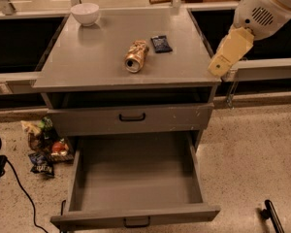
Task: Place orange can into middle drawer
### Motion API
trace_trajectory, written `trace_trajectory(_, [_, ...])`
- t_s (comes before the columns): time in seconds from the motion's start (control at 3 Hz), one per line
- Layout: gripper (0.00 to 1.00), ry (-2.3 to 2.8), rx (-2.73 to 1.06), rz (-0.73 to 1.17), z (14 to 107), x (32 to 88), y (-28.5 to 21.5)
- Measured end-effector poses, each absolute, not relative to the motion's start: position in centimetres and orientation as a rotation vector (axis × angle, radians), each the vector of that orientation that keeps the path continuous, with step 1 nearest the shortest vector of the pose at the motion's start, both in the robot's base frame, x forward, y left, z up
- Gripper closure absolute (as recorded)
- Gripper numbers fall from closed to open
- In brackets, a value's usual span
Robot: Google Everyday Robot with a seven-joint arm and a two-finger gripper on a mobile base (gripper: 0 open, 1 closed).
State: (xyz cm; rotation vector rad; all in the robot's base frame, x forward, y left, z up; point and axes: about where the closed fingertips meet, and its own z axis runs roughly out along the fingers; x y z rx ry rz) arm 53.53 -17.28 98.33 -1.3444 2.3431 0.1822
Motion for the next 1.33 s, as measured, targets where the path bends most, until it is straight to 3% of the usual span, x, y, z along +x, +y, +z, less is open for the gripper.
trace_trajectory(1.33, [0.0,2.584,-0.653,0.16,94.4,68.1,-15.0])
